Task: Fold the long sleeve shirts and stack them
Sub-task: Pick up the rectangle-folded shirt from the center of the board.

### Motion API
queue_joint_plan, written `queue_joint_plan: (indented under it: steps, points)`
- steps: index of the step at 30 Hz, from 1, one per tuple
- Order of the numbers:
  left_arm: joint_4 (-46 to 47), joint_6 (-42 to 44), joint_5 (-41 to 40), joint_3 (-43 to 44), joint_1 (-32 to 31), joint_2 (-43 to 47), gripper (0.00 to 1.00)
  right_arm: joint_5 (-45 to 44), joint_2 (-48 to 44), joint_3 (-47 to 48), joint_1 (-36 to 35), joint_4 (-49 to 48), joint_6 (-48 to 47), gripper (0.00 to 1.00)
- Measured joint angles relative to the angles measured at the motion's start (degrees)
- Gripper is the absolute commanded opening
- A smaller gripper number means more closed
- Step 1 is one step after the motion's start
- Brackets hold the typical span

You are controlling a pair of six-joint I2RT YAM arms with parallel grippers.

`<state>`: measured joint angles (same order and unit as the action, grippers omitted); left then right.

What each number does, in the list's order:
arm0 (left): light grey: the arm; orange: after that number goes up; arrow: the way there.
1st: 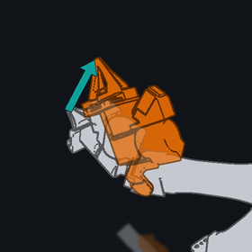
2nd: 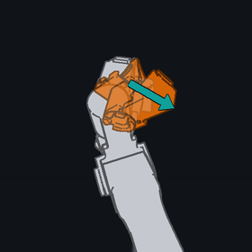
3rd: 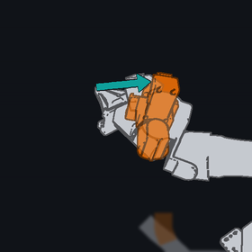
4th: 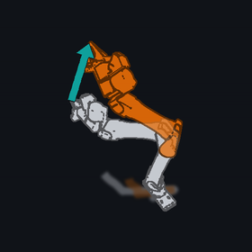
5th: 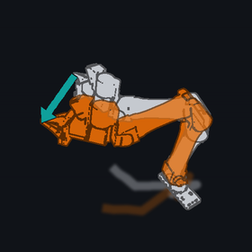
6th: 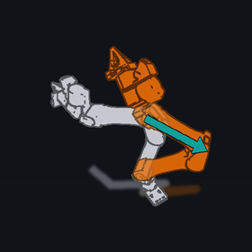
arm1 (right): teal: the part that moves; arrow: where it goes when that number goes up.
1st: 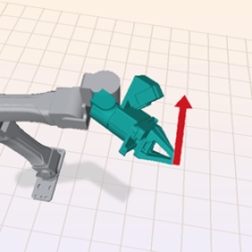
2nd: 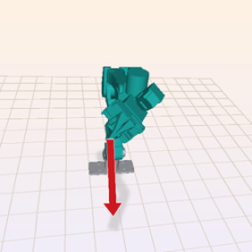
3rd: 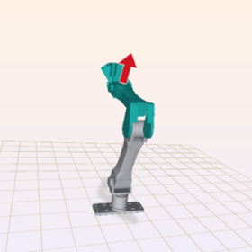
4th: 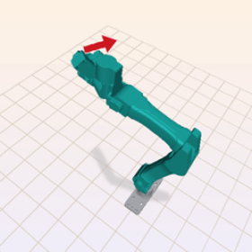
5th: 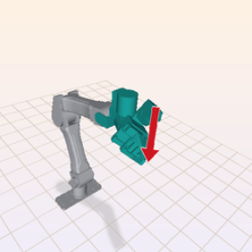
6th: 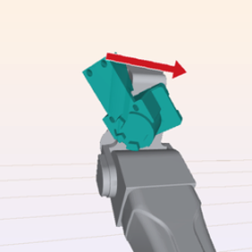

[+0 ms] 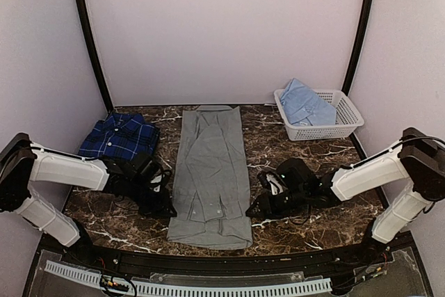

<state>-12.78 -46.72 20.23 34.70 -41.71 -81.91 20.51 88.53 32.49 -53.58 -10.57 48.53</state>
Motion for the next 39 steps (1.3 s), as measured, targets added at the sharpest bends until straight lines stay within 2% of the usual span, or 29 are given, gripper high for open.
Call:
queue_joint_plan:
  steps: [7,9,14,20,35,39]
  points:
    - [-2.34,-0.81,-1.55,-0.07,-1.49,1.81,0.41,-0.13,-0.13,-0.81,-0.04,-0.2,0.72,0.46]
    - [-2.62,-0.57,-2.14,-0.35,-1.49,2.84,0.45,-0.22,-0.15,-0.92,-0.15,-0.46,1.38,0.46]
    - [-1.57,0.2,-1.53,-0.7,-1.46,2.71,0.46,-0.44,-0.02,-1.14,-0.92,-1.86,2.89,0.46]
    - [1.07,1.09,0.28,-0.7,-1.27,1.2,0.42,-0.42,1.25,-1.46,-1.29,-4.55,4.5,0.44]
    - [5.53,1.62,5.22,-1.22,-1.14,-1.77,0.2,1.97,7.26,-0.04,-1.31,-12.94,6.69,0.39]
    - [5.86,1.51,5.79,-1.51,-1.14,-1.95,0.13,2.29,8.11,0.28,-1.31,-13.77,6.8,0.31]
